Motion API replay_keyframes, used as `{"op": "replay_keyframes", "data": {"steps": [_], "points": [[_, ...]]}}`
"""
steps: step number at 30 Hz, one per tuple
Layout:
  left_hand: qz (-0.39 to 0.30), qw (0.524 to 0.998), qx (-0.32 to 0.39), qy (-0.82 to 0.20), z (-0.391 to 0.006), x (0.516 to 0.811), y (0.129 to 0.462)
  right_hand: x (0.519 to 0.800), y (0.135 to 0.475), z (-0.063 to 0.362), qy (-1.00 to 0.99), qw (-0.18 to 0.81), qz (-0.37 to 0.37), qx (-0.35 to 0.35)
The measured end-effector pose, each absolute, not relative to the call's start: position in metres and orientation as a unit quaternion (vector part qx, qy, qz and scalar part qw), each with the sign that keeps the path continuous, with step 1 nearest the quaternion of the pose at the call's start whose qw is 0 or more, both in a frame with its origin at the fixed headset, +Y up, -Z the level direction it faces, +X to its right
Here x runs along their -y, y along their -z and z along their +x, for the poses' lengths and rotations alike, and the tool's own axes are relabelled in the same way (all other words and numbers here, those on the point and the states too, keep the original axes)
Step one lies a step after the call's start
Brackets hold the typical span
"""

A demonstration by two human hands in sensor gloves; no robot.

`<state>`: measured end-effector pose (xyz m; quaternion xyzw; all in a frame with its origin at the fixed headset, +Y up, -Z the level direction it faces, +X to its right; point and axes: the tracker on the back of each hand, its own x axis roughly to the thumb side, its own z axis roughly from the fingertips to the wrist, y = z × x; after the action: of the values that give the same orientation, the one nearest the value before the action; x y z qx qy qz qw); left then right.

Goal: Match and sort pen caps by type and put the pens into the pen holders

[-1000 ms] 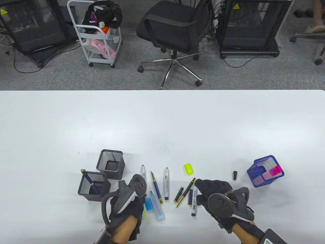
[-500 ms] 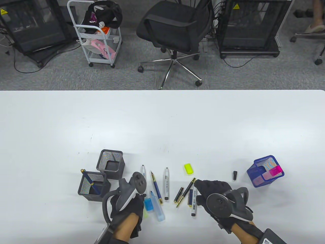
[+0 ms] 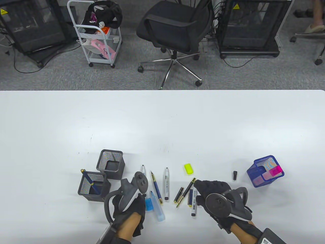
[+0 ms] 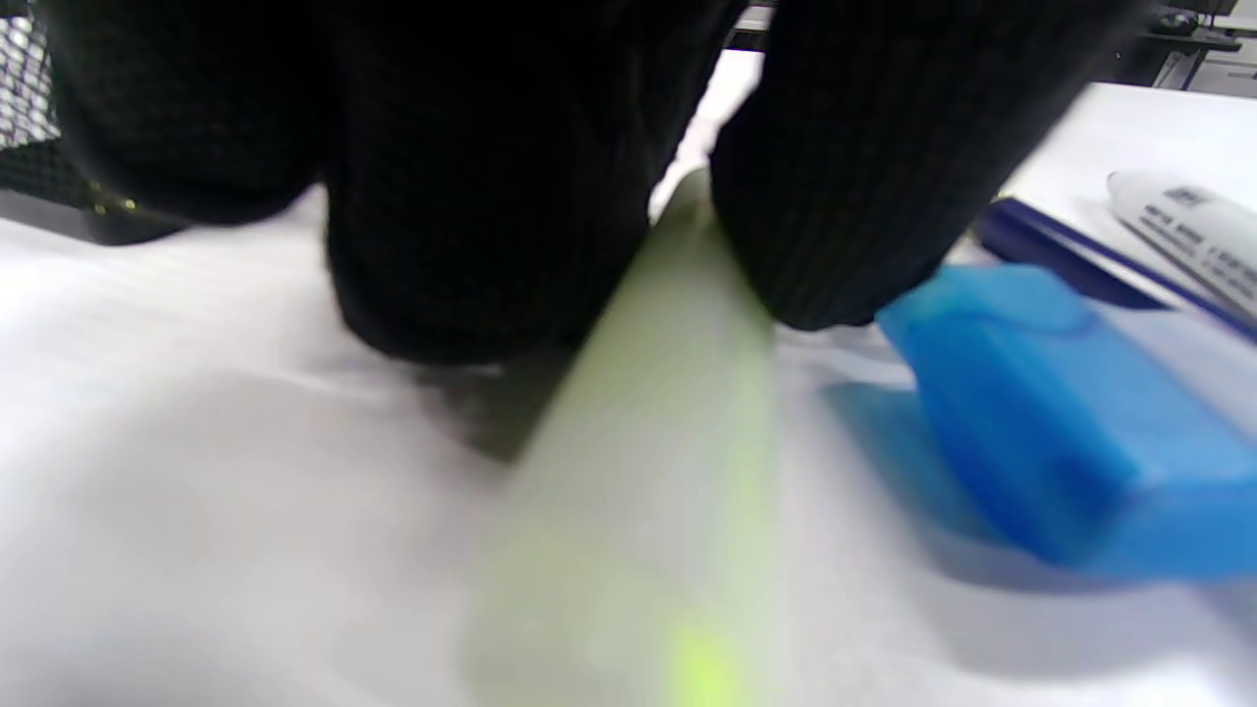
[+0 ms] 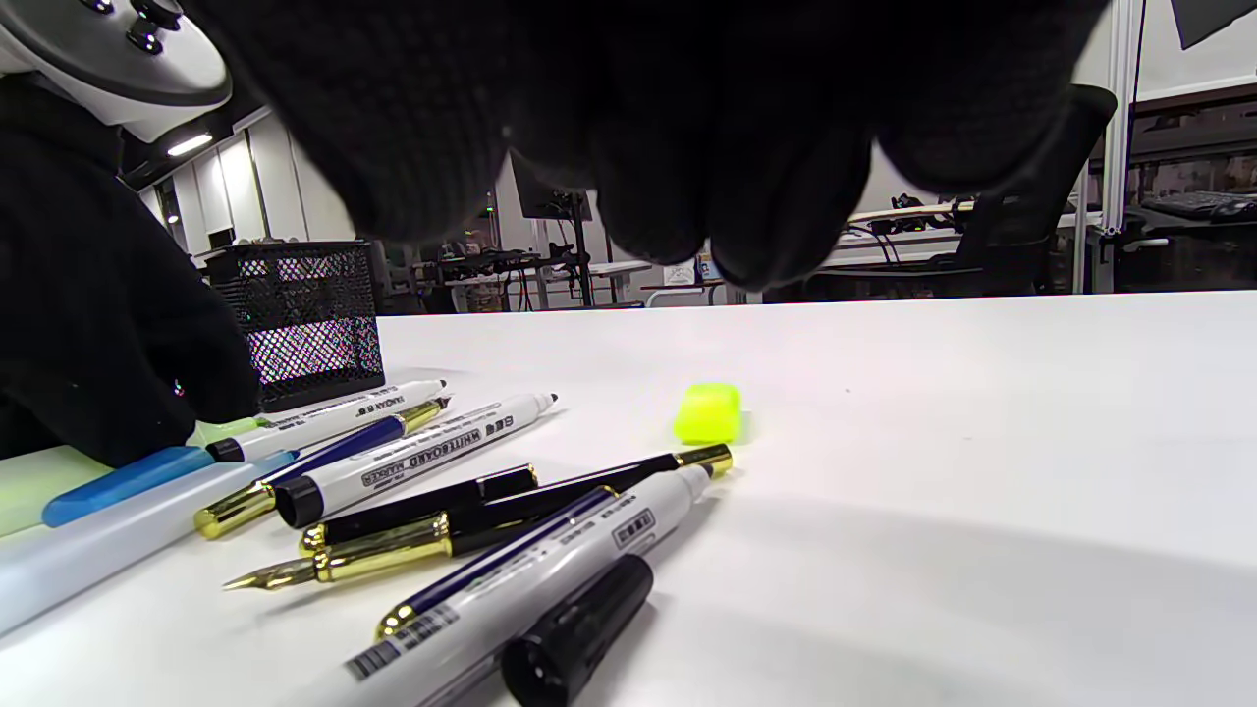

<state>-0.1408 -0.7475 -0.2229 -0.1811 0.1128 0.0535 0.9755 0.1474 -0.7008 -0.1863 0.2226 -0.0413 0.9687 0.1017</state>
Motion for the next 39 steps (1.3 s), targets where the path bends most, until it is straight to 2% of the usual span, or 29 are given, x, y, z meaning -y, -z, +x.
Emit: {"op": "replay_keyframes", "data": {"steps": [5, 8, 12, 18, 29, 34, 39], "points": [[-0.134, 0.981, -0.090, -0.110, -0.147, 0.724, 0.220, 0.701, 0.187, 0.149, -0.969, 0.104, 0.219, 0.042], [-0.123, 0.974, -0.039, -0.187, -0.150, 0.709, 0.216, 0.701, 0.188, 0.150, -0.970, 0.105, 0.217, 0.040], [-0.138, 0.954, 0.025, -0.264, -0.154, 0.697, 0.213, 0.702, 0.189, 0.150, -0.970, 0.104, 0.216, 0.039], [-0.150, 0.925, 0.052, -0.345, -0.165, 0.690, 0.210, 0.703, 0.188, 0.148, -0.970, 0.105, 0.218, 0.037], [-0.131, 0.913, 0.071, -0.380, -0.173, 0.687, 0.209, 0.703, 0.186, 0.146, -0.971, 0.102, 0.214, 0.028], [-0.107, 0.915, 0.088, -0.379, -0.170, 0.685, 0.207, 0.689, 0.192, 0.141, -0.978, 0.076, 0.192, 0.022], [-0.088, 0.921, 0.114, -0.363, -0.162, 0.683, 0.204, 0.670, 0.218, 0.123, -0.990, 0.037, 0.137, -0.021]]}}
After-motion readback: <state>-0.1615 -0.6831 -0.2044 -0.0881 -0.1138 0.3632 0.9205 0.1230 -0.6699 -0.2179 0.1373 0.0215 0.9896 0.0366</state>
